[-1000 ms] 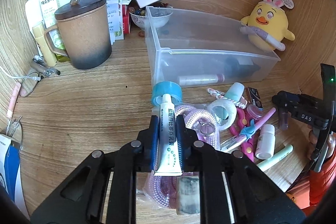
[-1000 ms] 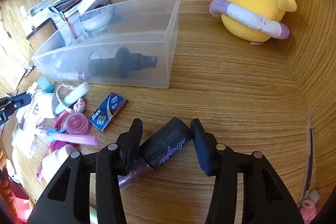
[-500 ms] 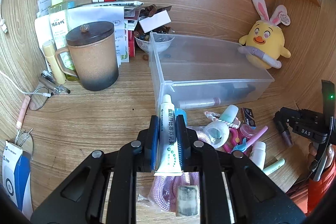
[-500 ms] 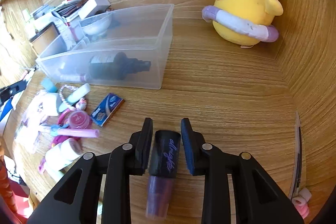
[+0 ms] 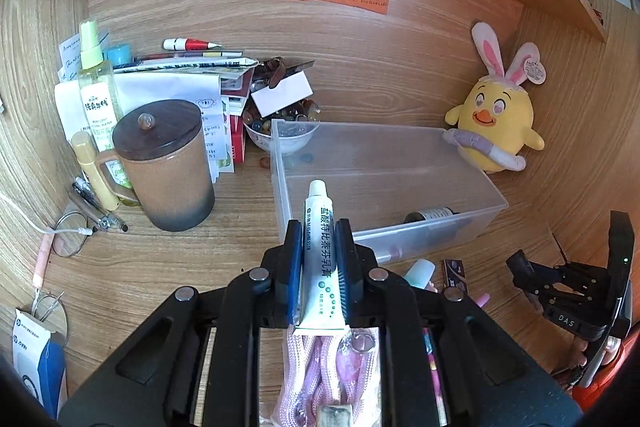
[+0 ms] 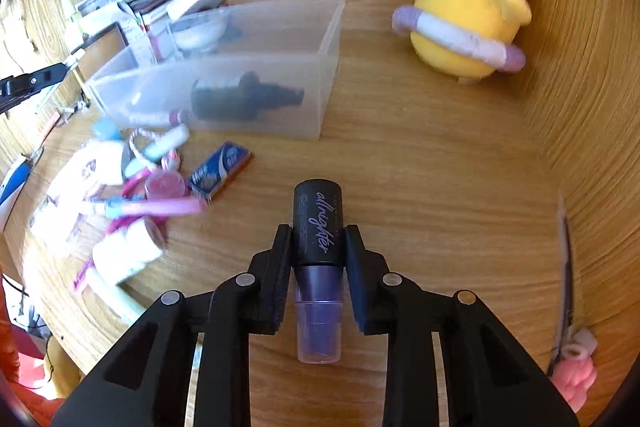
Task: Organize objects
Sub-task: 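Lower both held tubes into the clear box and release them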
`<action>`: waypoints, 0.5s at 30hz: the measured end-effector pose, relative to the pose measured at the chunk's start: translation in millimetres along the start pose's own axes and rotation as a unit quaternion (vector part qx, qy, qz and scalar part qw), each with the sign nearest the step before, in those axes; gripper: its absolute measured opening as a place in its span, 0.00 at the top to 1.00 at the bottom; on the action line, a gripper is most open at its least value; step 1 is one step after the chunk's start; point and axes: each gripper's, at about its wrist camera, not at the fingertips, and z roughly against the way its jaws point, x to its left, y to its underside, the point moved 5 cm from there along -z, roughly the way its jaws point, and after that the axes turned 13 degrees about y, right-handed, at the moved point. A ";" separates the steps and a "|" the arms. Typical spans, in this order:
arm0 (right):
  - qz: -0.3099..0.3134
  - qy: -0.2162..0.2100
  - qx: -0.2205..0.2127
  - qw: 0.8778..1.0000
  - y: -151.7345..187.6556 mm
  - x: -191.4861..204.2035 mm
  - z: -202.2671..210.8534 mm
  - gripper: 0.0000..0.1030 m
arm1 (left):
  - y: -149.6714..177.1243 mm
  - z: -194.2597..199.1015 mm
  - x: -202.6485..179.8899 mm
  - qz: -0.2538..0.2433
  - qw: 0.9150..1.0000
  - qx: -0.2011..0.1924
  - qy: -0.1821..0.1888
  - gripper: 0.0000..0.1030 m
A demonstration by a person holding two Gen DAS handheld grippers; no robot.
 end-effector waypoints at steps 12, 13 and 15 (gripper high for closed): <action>-0.032 -0.026 -0.106 0.994 -77.5 -3.5 39.4 0.77 | -27.9 -12.2 0.7 0.005 1.000 -0.008 0.015 0.85; -0.033 -0.030 -0.107 0.993 -82.2 -2.5 39.5 0.77 | -29.2 -15.5 0.0 0.005 1.000 -0.005 0.017 0.85; -0.036 -0.042 -0.105 0.993 -92.0 0.8 35.5 0.77 | -31.3 -23.1 -0.9 0.006 1.000 0.003 0.023 0.85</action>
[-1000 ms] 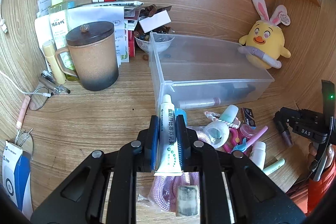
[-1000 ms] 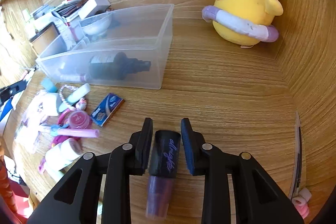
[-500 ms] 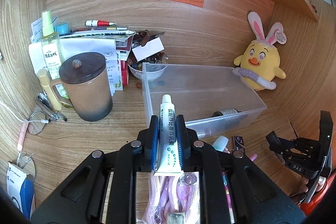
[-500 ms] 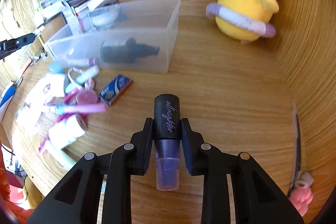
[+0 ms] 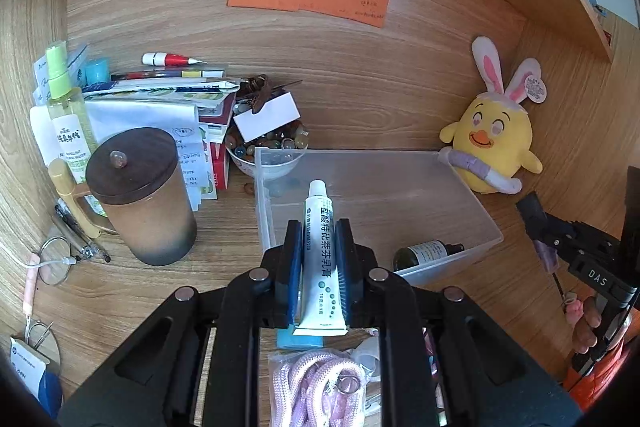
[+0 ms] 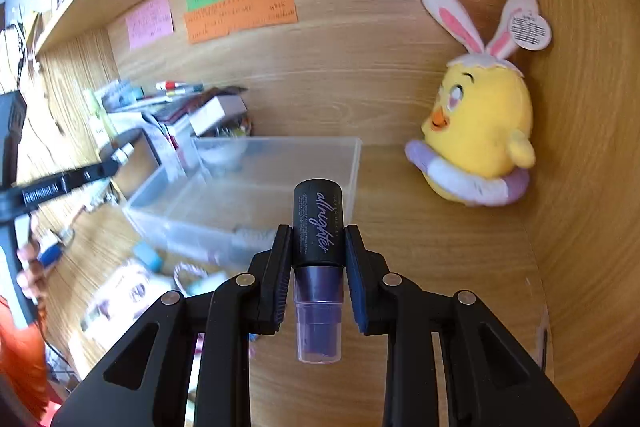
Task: Organize objects
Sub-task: 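Lower both held tubes into the clear box and release them, then grasp the small dark item with the left gripper while the right grasps the pale green marker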
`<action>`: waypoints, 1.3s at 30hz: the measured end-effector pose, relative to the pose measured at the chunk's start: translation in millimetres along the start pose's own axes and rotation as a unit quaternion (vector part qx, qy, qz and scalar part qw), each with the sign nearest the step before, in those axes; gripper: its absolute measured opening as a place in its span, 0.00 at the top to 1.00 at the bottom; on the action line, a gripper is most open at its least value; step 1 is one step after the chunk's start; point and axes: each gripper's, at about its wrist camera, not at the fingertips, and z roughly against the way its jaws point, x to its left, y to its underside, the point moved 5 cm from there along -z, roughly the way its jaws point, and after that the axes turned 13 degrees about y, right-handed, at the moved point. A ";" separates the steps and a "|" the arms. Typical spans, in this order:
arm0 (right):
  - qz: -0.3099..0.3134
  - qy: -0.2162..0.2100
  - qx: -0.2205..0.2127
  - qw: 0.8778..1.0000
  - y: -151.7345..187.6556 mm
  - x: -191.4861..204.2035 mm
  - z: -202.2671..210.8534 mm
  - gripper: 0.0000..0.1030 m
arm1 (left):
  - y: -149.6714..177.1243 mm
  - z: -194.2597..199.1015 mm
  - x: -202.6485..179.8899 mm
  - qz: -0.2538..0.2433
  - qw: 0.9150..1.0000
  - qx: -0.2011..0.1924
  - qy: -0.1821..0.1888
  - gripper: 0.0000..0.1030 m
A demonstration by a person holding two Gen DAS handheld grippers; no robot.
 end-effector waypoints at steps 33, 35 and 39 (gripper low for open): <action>0.062 -0.037 0.089 0.993 -10.6 44.9 -87.8 0.60 | 17.3 -62.8 -2.0 -0.039 0.995 0.097 0.002 0.60; 0.064 -0.040 0.079 0.994 -9.6 44.3 -75.9 0.57 | 19.3 -52.6 -4.7 -0.038 0.995 0.088 0.002 0.50; 0.075 -0.040 0.055 0.995 -1.9 44.3 -45.3 0.46 | 24.5 -30.1 -10.0 -0.040 0.997 0.070 -0.008 0.28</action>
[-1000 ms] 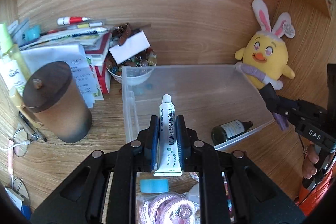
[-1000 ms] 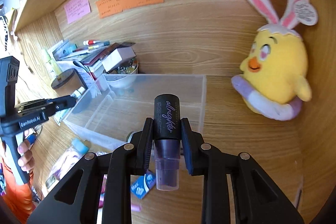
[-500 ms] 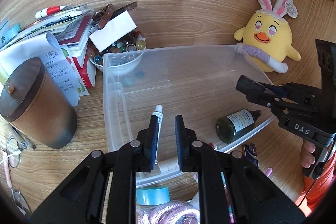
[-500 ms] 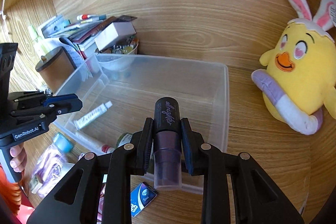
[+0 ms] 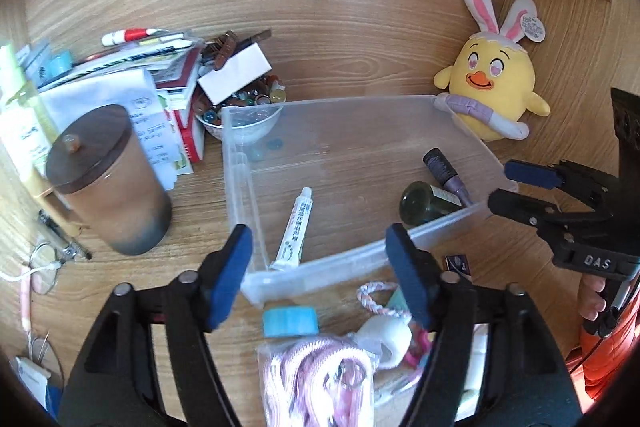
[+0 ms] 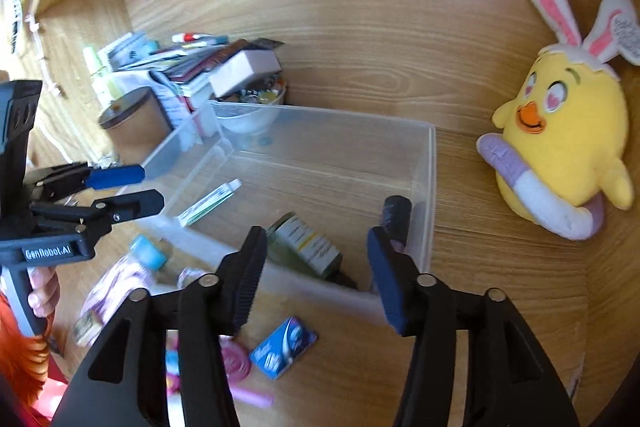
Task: Organize objects
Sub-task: 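Grasp the small dark item with the left gripper while the right grasps the pale green marker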
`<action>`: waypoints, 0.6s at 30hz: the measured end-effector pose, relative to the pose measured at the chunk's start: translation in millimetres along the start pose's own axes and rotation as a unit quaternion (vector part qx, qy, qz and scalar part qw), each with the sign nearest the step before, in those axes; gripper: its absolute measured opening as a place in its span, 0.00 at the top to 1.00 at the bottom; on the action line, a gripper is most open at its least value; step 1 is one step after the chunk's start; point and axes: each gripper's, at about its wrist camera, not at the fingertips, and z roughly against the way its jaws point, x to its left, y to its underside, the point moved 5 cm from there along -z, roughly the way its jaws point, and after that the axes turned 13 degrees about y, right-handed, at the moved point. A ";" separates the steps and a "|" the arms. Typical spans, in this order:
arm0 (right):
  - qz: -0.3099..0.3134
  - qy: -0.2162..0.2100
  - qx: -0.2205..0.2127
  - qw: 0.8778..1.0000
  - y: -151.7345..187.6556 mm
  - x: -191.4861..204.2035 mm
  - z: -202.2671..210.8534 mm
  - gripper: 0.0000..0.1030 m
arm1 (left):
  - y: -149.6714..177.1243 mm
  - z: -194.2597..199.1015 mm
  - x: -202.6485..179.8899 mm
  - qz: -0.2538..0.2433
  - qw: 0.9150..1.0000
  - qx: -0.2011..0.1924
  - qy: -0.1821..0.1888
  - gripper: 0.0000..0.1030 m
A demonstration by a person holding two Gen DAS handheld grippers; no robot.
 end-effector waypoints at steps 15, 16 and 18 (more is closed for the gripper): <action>0.053 -0.049 0.006 0.997 88.6 37.8 49.7 0.41 | 91.7 47.4 1.4 0.037 0.998 0.017 -0.045 0.21; 0.055 -0.056 0.012 0.997 94.6 41.2 49.7 0.41 | 97.7 47.8 0.1 0.039 0.998 0.022 -0.041 0.26; 0.060 -0.071 0.025 0.995 107.9 47.3 50.1 0.41 | 108.2 47.8 -3.4 0.038 0.998 0.032 -0.034 0.33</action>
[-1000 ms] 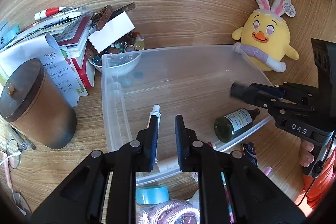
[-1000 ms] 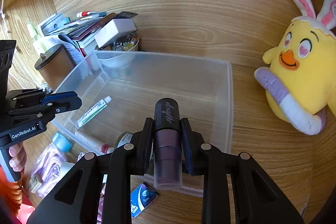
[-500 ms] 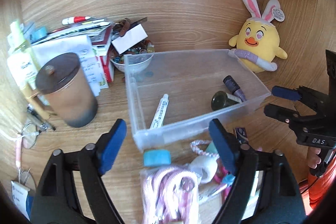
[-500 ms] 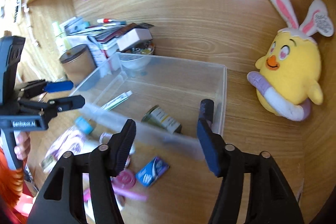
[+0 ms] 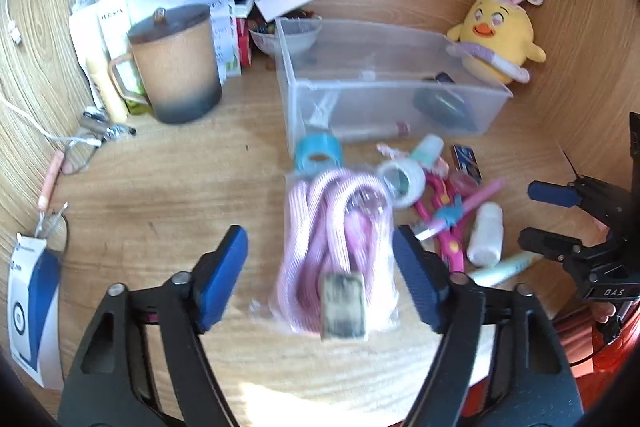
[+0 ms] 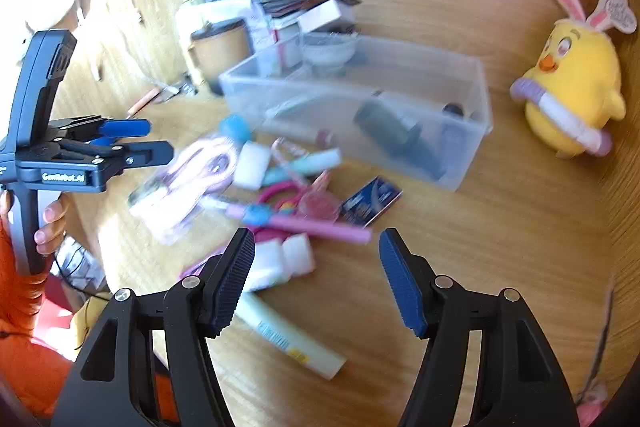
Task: Organize objects
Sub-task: 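Grasp the small dark item with the left gripper while the right grasps the pale green marker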
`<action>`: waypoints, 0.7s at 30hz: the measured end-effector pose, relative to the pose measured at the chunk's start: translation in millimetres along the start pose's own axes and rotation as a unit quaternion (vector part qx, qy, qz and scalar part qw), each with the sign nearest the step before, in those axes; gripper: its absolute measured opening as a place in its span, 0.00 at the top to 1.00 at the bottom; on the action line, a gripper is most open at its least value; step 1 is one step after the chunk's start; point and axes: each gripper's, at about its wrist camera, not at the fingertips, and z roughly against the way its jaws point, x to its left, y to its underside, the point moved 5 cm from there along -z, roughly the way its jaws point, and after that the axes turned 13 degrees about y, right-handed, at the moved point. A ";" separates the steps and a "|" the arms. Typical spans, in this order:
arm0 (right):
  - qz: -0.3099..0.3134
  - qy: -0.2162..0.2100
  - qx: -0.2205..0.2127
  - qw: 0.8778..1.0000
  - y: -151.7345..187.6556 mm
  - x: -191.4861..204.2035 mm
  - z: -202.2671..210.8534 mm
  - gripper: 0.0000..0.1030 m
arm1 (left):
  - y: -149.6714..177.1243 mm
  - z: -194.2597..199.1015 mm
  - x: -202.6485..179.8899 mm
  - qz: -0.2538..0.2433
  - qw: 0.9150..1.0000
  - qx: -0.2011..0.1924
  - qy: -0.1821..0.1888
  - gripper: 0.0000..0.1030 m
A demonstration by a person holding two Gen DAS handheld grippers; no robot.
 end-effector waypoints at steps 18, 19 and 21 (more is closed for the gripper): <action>0.052 -0.016 0.045 0.998 38.9 25.5 -8.6 0.71 | 25.4 0.4 -6.5 -0.008 1.000 0.007 -0.002 0.77; 0.049 -0.021 0.044 0.998 39.3 25.5 -7.9 0.73 | 25.6 0.5 -7.0 -0.010 1.000 0.006 -0.003 0.77; 0.046 -0.027 0.044 0.998 39.3 26.5 -6.7 0.82 | 25.5 1.1 -6.8 -0.010 1.000 0.003 -0.005 0.77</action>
